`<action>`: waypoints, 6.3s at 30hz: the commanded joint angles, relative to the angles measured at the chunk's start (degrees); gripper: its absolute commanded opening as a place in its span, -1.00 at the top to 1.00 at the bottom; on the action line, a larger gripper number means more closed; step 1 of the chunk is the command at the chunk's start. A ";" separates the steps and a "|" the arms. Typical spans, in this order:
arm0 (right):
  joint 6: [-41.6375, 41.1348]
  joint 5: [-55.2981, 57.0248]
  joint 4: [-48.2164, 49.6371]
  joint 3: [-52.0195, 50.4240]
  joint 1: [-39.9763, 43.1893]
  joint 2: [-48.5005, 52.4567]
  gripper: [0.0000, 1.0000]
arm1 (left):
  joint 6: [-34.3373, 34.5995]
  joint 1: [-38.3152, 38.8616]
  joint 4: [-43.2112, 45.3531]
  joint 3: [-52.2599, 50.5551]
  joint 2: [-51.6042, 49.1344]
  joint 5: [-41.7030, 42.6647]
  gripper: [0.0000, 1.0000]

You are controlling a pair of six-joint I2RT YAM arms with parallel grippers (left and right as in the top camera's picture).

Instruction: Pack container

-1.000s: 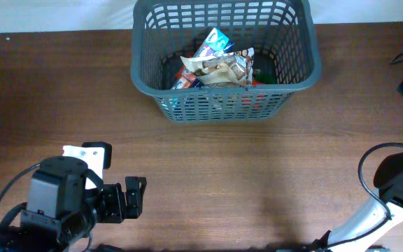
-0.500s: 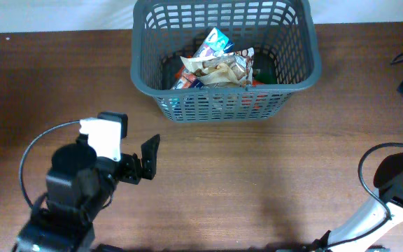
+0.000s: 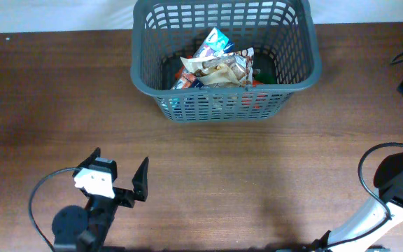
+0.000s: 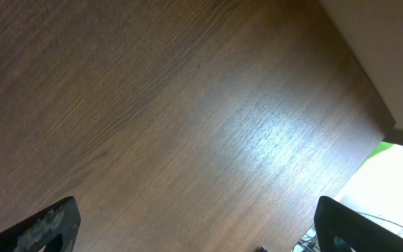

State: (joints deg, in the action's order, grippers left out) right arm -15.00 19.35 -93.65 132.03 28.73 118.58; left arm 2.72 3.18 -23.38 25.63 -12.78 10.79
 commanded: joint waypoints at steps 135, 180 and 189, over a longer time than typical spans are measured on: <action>-0.74 0.35 4.31 -0.20 -0.50 -15.52 -0.98 | -4.09 -5.46 19.74 -25.07 12.48 1.70 -0.99; -0.52 -14.47 79.30 -90.36 -25.05 -98.38 -0.98 | -4.09 -5.46 19.74 -25.07 12.48 1.68 -0.99; -0.52 -14.69 86.71 -107.47 -27.34 -112.98 -0.98 | -4.09 -5.46 19.74 -25.07 12.48 1.68 -0.99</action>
State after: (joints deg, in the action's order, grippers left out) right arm -15.22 5.02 -8.25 29.39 2.02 9.43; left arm -0.47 -2.52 -3.44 0.84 -0.73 13.06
